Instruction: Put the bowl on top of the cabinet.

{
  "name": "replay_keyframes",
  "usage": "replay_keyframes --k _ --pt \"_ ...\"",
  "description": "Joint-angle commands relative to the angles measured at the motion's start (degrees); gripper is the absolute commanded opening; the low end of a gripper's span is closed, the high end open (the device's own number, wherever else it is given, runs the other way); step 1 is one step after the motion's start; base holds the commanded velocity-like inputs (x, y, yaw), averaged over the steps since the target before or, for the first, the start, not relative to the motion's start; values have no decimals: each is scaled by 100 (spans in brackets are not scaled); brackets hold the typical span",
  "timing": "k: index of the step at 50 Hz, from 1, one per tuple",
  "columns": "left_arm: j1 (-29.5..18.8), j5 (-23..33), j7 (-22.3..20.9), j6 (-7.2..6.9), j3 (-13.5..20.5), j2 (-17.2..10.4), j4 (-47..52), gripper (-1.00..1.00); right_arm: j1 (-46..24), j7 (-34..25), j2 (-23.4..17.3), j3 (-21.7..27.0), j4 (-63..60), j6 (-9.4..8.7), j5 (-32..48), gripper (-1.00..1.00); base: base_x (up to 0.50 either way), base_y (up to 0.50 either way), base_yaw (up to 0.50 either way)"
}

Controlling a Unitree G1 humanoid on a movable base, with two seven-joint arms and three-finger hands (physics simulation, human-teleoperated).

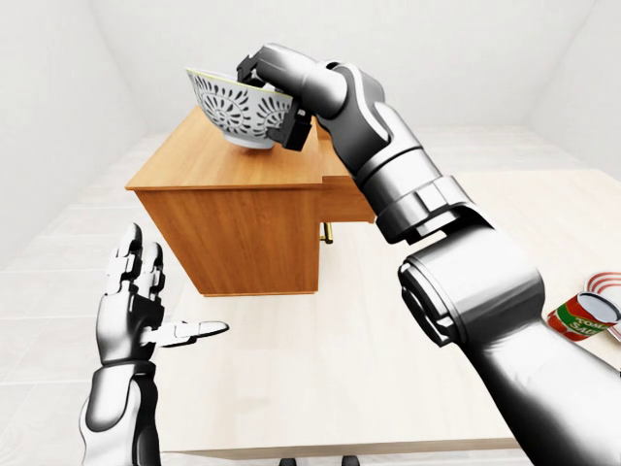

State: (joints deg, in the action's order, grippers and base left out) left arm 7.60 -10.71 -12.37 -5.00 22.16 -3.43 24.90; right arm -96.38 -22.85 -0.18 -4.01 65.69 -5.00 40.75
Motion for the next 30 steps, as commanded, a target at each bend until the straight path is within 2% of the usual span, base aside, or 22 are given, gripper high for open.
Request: replay_keyframes --k 1,30 --pt "16 -32 -24 0 32 2 10 100 7 192 51 82 -6 0 162 -100 0 0 0" --pt "-26 -13 -14 0 -4 -4 -106 100 99 216 68 85 41 0 232 -100 0 0 0"
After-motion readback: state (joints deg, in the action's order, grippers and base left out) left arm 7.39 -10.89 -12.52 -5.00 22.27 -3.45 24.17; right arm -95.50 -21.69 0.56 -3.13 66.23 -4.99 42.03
